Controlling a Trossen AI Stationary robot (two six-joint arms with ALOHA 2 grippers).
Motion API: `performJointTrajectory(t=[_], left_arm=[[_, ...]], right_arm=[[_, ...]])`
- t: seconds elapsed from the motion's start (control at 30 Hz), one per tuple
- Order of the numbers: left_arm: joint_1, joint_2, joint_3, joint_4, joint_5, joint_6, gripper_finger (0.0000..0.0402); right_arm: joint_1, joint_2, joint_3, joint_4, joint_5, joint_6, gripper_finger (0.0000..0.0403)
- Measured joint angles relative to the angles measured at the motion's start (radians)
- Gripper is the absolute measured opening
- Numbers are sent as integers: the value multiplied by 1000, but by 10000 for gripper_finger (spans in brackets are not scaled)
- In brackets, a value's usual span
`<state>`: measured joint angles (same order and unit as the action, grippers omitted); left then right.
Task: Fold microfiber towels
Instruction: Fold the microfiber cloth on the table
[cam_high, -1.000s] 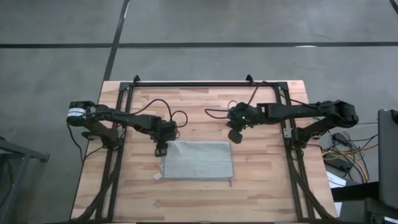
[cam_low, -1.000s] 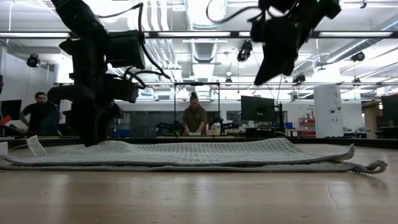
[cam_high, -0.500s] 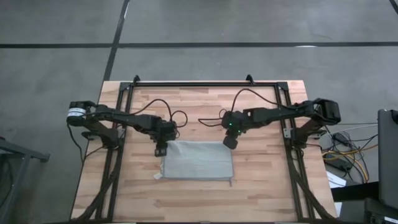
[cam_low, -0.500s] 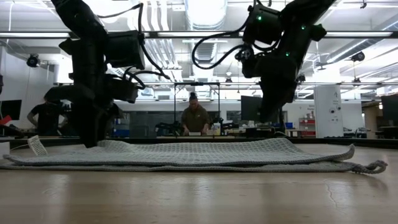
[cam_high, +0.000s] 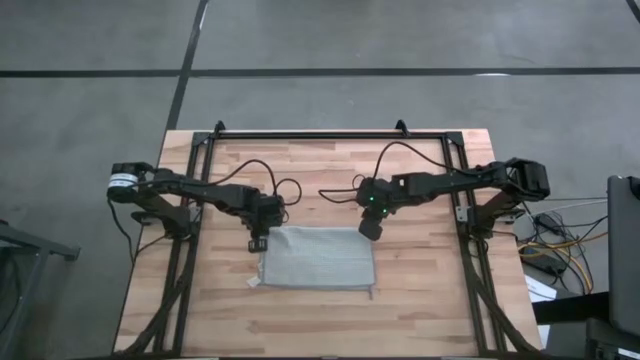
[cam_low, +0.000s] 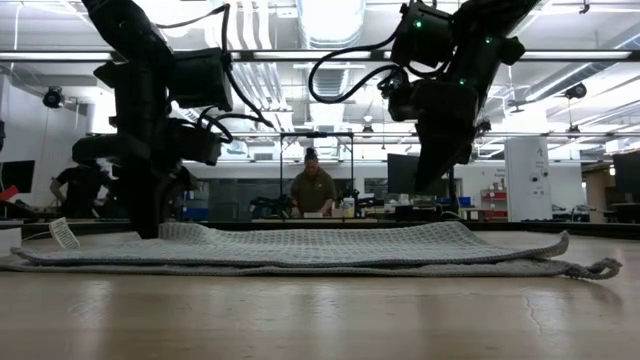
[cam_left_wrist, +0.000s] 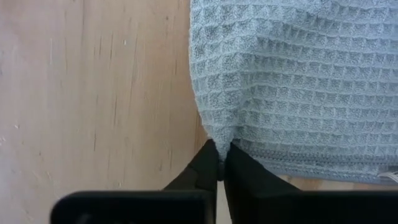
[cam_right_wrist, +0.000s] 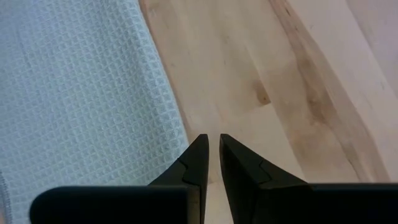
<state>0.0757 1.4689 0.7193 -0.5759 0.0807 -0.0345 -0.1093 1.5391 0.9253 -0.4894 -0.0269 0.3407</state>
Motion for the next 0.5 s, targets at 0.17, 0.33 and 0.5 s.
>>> performJointTrajectory(t=[0.17,0.33,0.5], left_arm=[[0,0,0,0,6,-1,11],[1,0,0,0,6,-2,6],[1,0,0,0,6,-5,11]], right_arm=[[0,-1,0,0,0,-3,38],[0,-1,0,0,0,-3,38],[0,-1,0,0,-4,1,38]])
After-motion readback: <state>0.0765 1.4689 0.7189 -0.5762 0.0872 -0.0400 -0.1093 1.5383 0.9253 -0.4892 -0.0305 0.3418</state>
